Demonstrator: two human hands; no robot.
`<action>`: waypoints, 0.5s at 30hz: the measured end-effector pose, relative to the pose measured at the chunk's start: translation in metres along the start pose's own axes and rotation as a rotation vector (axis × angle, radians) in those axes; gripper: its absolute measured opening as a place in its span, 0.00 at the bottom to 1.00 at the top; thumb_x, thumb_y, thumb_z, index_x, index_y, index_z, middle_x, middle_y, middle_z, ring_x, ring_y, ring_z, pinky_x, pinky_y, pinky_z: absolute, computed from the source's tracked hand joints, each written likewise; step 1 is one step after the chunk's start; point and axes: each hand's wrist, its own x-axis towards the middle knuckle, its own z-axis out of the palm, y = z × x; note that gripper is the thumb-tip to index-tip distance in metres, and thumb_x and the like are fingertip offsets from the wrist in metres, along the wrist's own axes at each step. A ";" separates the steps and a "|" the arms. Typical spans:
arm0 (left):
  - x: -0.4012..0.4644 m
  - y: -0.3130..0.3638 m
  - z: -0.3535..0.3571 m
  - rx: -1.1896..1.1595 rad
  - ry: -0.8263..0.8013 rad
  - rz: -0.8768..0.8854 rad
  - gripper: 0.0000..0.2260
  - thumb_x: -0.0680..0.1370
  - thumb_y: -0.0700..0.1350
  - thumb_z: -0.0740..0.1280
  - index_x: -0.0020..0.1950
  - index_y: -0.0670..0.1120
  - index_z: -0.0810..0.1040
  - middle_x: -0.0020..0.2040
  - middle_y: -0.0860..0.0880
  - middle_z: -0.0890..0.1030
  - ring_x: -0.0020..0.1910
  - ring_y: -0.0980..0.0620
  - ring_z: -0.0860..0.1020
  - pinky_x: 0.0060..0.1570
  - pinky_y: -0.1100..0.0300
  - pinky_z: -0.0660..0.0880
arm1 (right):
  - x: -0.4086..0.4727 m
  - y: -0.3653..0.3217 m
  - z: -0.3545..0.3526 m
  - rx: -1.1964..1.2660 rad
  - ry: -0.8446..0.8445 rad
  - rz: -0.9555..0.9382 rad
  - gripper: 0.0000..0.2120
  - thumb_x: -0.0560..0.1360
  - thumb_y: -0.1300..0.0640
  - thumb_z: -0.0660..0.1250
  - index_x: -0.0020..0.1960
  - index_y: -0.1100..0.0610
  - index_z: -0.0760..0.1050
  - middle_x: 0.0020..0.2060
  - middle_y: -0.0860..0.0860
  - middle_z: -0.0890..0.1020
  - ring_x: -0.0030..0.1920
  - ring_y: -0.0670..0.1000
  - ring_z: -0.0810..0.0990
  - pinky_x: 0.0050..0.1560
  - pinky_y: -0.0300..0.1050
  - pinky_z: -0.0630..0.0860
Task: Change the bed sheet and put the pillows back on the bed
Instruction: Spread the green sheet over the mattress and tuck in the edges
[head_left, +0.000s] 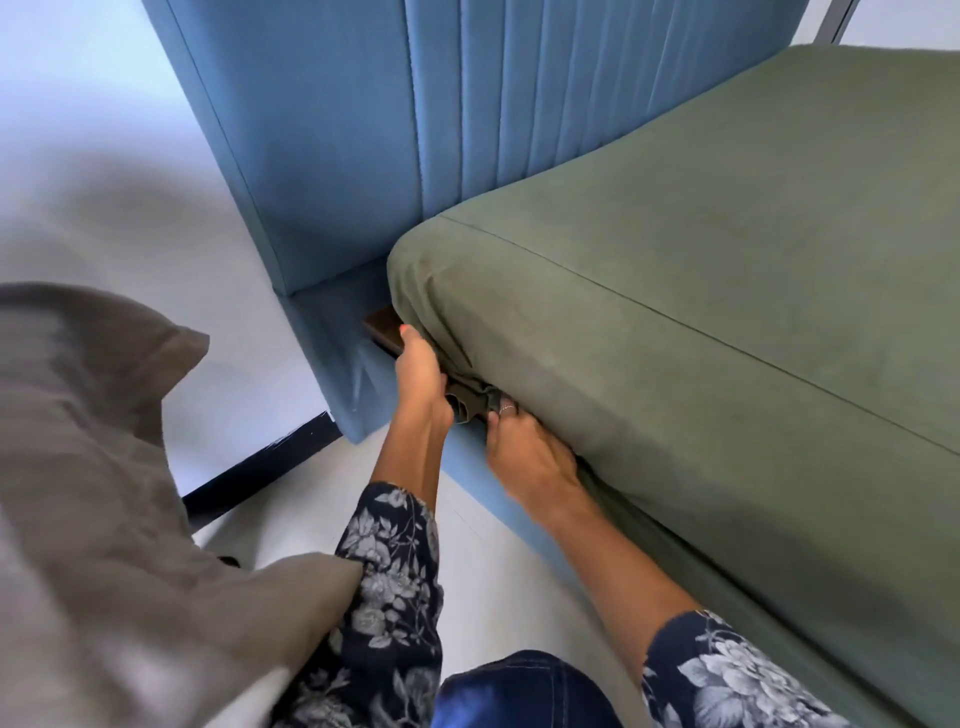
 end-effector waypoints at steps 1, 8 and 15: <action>-0.004 0.006 0.004 0.053 -0.010 -0.005 0.25 0.83 0.57 0.49 0.74 0.45 0.65 0.70 0.47 0.72 0.65 0.49 0.73 0.49 0.62 0.74 | -0.002 0.002 -0.001 -0.027 -0.007 -0.023 0.15 0.63 0.56 0.78 0.46 0.61 0.82 0.35 0.60 0.84 0.35 0.56 0.84 0.34 0.44 0.79; 0.003 0.026 0.013 -0.112 -0.172 -0.122 0.37 0.76 0.71 0.49 0.75 0.47 0.63 0.72 0.46 0.69 0.69 0.46 0.70 0.68 0.48 0.69 | -0.036 0.017 0.002 0.000 0.150 -0.347 0.20 0.70 0.60 0.67 0.62 0.61 0.78 0.55 0.58 0.82 0.51 0.55 0.83 0.50 0.44 0.79; 0.039 0.019 0.016 -0.322 -0.127 -0.250 0.37 0.73 0.75 0.50 0.66 0.48 0.71 0.64 0.43 0.75 0.61 0.41 0.74 0.54 0.46 0.74 | -0.007 -0.023 0.010 0.061 -0.087 -0.205 0.30 0.73 0.43 0.53 0.63 0.62 0.77 0.58 0.55 0.81 0.58 0.52 0.80 0.57 0.43 0.76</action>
